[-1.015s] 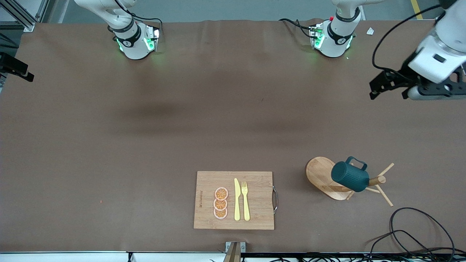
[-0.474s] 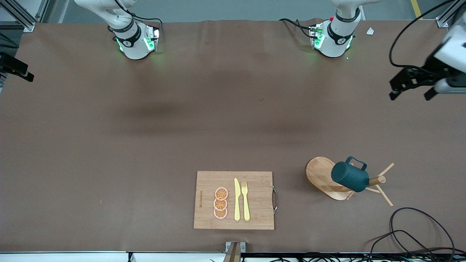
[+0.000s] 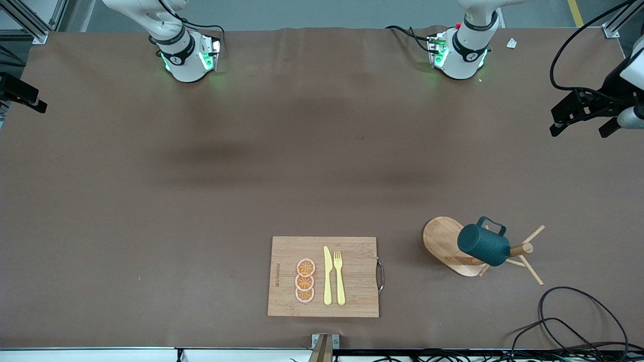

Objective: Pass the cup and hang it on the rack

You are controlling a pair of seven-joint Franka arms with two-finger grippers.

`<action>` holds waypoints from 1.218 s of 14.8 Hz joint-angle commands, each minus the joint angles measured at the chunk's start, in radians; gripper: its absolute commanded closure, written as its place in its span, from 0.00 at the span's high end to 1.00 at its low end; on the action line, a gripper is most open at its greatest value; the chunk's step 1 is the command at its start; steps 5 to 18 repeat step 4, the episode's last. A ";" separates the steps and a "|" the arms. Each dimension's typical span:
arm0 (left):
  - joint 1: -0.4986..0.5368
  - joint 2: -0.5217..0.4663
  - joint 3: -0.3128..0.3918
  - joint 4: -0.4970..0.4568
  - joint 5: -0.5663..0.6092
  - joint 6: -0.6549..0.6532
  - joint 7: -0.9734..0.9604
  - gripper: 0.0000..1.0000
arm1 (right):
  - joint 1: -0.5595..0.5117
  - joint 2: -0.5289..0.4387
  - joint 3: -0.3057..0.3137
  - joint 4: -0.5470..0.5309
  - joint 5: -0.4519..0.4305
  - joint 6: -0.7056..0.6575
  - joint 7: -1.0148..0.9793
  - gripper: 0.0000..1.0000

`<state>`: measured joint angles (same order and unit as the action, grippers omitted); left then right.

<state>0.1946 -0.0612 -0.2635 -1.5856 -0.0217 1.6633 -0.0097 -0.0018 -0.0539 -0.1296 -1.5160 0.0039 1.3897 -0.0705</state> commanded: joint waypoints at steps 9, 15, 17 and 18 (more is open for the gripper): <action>-0.001 0.014 -0.005 0.035 0.022 -0.022 0.057 1.00 | 0.003 -0.017 0.001 -0.020 -0.010 0.009 -0.005 1.00; -0.001 0.014 -0.005 0.035 0.022 -0.022 0.057 1.00 | 0.003 -0.017 0.001 -0.020 -0.010 0.009 -0.005 1.00; -0.001 0.014 -0.005 0.035 0.022 -0.022 0.057 1.00 | 0.003 -0.017 0.001 -0.020 -0.010 0.009 -0.005 1.00; -0.001 0.014 -0.005 0.035 0.022 -0.022 0.057 1.00 | 0.003 -0.017 0.001 -0.020 -0.010 0.009 -0.005 1.00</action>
